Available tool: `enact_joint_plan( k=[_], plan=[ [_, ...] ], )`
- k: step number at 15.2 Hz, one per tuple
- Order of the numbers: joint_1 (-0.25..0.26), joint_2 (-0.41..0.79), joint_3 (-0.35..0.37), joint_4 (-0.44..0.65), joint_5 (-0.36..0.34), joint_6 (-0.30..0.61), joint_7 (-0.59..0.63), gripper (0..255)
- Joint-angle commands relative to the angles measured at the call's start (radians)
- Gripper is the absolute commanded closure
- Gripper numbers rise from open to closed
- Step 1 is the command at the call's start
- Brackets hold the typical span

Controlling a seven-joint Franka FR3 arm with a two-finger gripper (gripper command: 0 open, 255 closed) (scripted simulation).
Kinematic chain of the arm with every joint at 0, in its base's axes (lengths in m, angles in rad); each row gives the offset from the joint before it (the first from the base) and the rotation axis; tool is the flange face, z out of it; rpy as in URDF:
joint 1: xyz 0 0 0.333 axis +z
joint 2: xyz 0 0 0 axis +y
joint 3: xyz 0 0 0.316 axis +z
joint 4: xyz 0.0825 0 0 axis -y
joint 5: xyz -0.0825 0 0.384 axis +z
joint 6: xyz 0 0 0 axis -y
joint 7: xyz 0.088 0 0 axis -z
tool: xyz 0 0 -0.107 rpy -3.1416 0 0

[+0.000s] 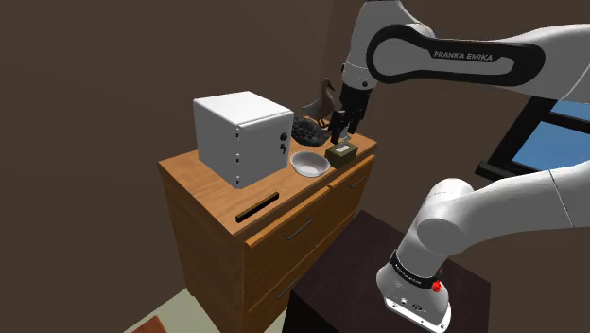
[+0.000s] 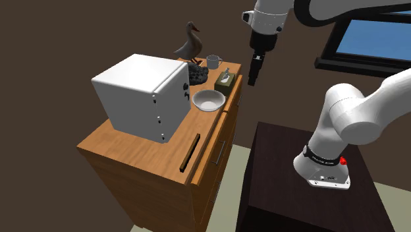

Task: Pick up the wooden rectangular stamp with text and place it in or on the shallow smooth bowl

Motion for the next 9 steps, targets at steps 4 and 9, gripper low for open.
enact_joint_plan(
  k=[4, 9],
  plan=[
    [-0.023, 0.038, 0.066, -0.050, 0.050, 0.074, 0.174, 0],
    [-0.063, 0.149, 0.176, -0.094, 0.127, 0.212, 0.459, 0]
  ],
)
